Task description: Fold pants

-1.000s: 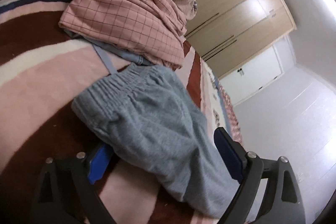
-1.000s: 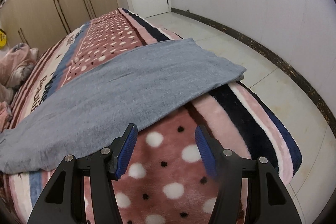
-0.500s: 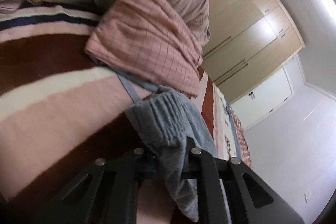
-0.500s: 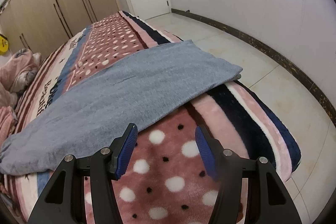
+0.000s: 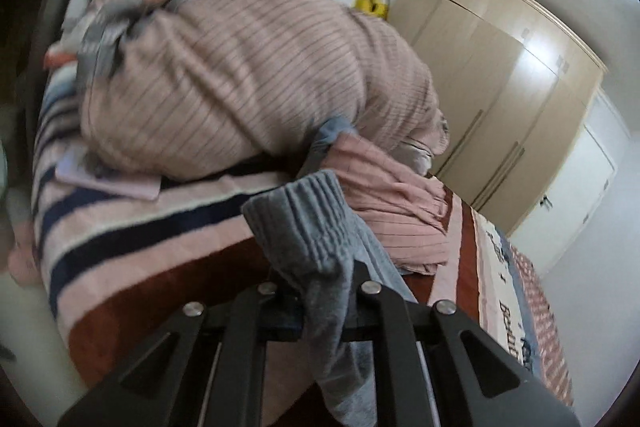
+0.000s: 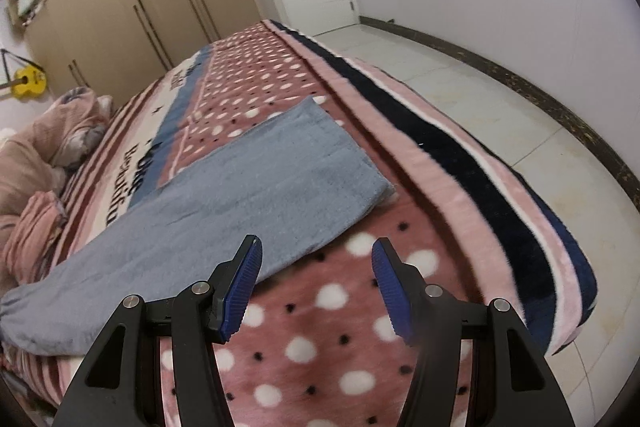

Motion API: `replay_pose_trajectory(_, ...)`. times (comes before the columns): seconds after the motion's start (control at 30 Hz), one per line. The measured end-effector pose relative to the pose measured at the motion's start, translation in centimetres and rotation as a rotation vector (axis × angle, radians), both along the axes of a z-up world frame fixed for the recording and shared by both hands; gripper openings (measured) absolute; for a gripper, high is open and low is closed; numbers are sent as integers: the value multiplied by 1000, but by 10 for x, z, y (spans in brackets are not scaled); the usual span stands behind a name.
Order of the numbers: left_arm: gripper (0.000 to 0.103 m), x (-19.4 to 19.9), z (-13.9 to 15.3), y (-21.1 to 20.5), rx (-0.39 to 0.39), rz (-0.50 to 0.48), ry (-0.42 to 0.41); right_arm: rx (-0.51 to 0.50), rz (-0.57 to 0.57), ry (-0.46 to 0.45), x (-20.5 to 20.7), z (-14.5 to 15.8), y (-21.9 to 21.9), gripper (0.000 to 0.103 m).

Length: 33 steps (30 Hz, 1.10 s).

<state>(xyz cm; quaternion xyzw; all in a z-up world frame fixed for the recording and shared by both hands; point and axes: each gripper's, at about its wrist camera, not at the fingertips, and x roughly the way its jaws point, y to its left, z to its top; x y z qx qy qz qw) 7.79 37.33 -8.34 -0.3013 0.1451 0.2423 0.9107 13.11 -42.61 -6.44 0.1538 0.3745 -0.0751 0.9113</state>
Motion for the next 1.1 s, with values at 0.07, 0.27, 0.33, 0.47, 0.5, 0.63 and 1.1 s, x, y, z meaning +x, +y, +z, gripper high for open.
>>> replay_pose_trajectory(0.07,8,1,15,-13,56,-28,2,9,13,-6,-3,-1,2,53)
replay_pose_trajectory(0.27,8,15,58,-74,151,-149,-50,27,26,-30,-15,-2,-5,53)
replay_pose_trajectory(0.33,8,24,68,-97,169,-199,-66,28,25,-42,-19,-2,-11,53)
replay_pose_trajectory(0.47,8,48,82,-161,188,-353,-82,49,26,-59,-27,-8,-24,53)
replay_pose_trajectory(0.5,8,56,83,-180,192,-394,-79,55,27,-65,-28,-10,-28,53)
replay_pose_trajectory(0.63,8,83,78,-251,214,-555,-49,89,22,-87,-33,-16,-44,53)
replay_pose_trajectory(1.1,7,134,-5,-403,224,-943,265,105,4,-100,-48,-25,-78,53)
